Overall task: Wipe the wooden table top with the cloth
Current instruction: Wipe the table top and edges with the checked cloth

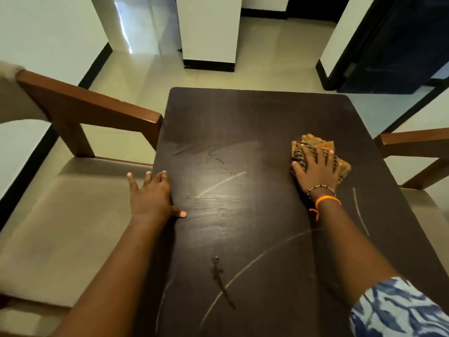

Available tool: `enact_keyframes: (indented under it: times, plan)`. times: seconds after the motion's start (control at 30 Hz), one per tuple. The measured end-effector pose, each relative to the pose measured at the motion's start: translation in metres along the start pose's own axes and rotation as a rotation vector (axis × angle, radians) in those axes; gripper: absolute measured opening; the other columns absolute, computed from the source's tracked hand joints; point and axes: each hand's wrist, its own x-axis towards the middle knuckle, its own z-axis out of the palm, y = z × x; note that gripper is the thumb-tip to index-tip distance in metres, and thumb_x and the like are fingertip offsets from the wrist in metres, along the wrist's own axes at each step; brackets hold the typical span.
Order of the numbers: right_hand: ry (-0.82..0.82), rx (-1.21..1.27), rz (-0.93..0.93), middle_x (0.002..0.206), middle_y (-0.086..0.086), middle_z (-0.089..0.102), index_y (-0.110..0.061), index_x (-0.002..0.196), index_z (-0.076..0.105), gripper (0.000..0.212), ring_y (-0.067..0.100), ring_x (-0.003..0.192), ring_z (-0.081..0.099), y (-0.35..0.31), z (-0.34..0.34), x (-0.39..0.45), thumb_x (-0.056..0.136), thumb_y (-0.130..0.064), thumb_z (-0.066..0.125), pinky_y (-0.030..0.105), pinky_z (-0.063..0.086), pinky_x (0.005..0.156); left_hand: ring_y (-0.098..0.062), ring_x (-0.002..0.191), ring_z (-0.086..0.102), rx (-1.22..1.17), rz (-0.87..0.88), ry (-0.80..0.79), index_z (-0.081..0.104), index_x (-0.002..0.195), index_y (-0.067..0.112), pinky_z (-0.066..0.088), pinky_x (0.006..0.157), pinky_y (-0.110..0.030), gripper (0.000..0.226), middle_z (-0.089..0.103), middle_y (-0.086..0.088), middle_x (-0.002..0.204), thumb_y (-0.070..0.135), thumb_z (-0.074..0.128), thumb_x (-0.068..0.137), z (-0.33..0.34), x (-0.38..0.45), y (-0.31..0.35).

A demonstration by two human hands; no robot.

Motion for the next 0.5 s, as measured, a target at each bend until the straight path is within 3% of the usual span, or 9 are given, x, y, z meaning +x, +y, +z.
enact_keyframes:
  times: [0.07, 0.27, 0.4, 0.5]
  plan:
    - [0.003, 0.01, 0.032, 0.154, 0.005, 0.022, -0.035, 0.143, 0.027, 0.057, 0.035, 0.143, 0.005, -0.025, 0.005, -0.008, 0.09, -0.046, 0.044, 0.057, 0.008, 0.114, -0.026, 0.147, 0.008, 0.009, 0.03, 0.022, 0.01, 0.149, 0.009, -0.005, 0.114, -0.056, 0.109, 0.017, -0.008, 0.157, 0.059, 0.067, 0.07, 0.002, 0.0, 0.002]
    - [-0.001, 0.039, -0.174, 0.153, 0.008, 0.023, -0.031, 0.142, 0.031, 0.057, 0.036, 0.143, 0.006, -0.16, 0.029, -0.032, 0.089, -0.044, 0.046, 0.055, 0.005, 0.114, -0.026, 0.147, 0.007, -0.099, 0.059, 0.038, 0.004, 0.15, 0.012, -0.003, 0.115, -0.055, 0.112, 0.012, -0.006, 0.158, 0.061, 0.066, 0.07, 0.012, -0.001, -0.008]
    - [-0.085, 0.07, -0.426, 0.153, 0.007, 0.024, -0.033, 0.142, 0.032, 0.056, 0.035, 0.143, 0.006, -0.238, 0.043, -0.057, 0.088, -0.045, 0.045, 0.055, 0.001, 0.114, -0.026, 0.147, 0.005, -0.214, 0.065, 0.004, 0.003, 0.15, 0.015, 0.009, 0.116, -0.054, 0.116, 0.009, -0.003, 0.159, 0.06, 0.07, 0.067, 0.009, 0.002, -0.019]
    - [-0.164, 0.039, -0.653, 0.154, 0.003, 0.022, -0.036, 0.143, 0.028, 0.055, 0.031, 0.144, 0.007, -0.25, 0.045, -0.067, 0.091, -0.049, 0.041, 0.054, 0.001, 0.114, -0.026, 0.147, -0.001, -0.243, 0.045, -0.046, -0.002, 0.15, 0.014, 0.013, 0.117, -0.052, 0.12, -0.003, -0.002, 0.159, 0.057, 0.072, 0.066, 0.01, -0.002, -0.024]
